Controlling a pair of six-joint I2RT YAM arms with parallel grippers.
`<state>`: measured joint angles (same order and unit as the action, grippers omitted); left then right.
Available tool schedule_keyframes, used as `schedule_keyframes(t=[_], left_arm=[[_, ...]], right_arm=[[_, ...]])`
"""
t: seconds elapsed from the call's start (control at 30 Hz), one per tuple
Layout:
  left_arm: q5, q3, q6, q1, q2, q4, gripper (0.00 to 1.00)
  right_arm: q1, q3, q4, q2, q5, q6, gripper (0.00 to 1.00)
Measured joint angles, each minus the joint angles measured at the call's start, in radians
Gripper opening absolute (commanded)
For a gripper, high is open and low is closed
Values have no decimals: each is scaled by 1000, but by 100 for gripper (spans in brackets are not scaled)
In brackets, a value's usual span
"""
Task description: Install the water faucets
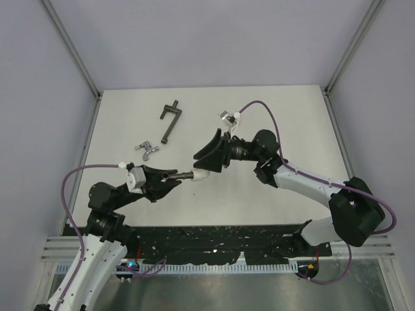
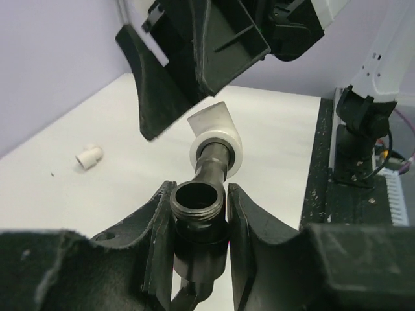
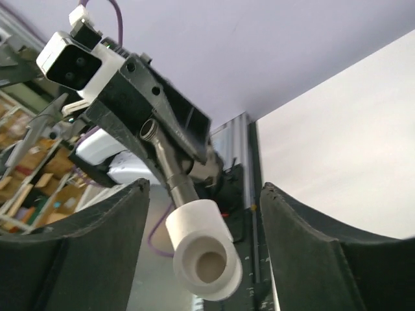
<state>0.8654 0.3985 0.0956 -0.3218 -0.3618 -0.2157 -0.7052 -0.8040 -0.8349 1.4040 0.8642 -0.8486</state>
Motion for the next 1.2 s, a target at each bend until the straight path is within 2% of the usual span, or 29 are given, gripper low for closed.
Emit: schedule_keyframes(t=[0.17,0.33,0.5,0.7,1.0,1.2], left_arm=[[-119,-3,218,-5,-5,39,0],[-212,5,483,-5,-58,80,0],[-246,5,773,-5,-136,42,0],[-217,14,977,-5,-243,2,0],[-161,40,1114,-5,-266,-70,0],[-131,40,1165,-5,-284,-122,0]], right_arm=[[61,9,32,-79,-75,194,80],[56,68,106,-255,-119,538,80],[6,142,146,-359,-119,851,79],[-98,142,298,-368,-173,1143,78],[-127,140,404,-352,-262,1321,73],[-132,132,413,-319,-279,1335,59]])
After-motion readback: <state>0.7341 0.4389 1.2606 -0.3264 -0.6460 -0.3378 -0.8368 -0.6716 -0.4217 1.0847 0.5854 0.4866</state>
